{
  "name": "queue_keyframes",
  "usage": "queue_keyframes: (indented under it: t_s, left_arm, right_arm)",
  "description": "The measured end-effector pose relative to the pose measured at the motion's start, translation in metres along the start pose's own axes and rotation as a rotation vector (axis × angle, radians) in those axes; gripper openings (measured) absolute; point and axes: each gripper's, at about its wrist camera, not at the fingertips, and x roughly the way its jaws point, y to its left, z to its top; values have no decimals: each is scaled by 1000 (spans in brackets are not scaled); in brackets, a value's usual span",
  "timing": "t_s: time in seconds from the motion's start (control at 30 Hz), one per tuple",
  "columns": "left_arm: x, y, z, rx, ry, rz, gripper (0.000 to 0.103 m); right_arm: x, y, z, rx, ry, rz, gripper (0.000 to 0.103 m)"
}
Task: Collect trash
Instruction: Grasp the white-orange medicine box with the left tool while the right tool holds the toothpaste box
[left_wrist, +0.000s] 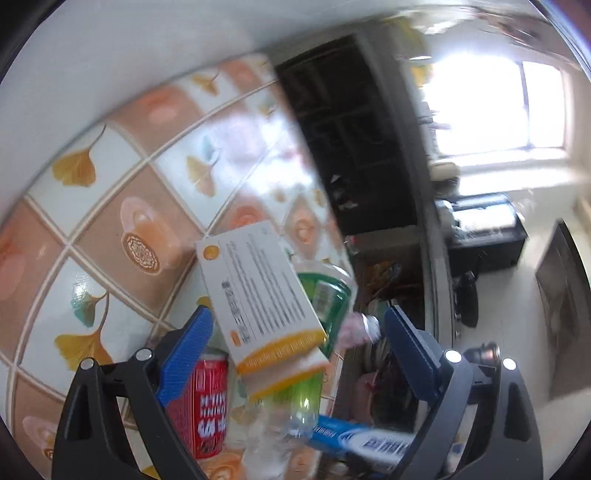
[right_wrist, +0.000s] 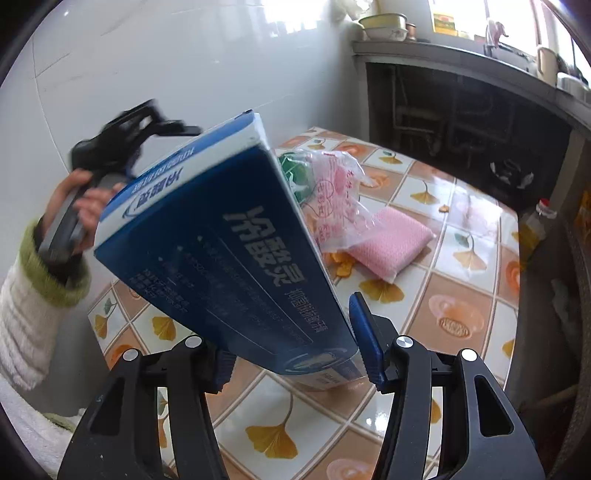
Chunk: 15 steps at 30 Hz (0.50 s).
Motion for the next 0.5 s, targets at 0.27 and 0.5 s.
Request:
queue_keyframes:
  t_s: [0.27, 0.5]
  left_arm:
    - [51, 9, 30, -133, 180, 100, 91]
    - [70, 16, 32, -138, 258, 177, 91]
  right_arm:
    - [-1, -11, -6, 23, -32, 7, 52]
    - [-3, -7, -12, -13, -51, -19, 52]
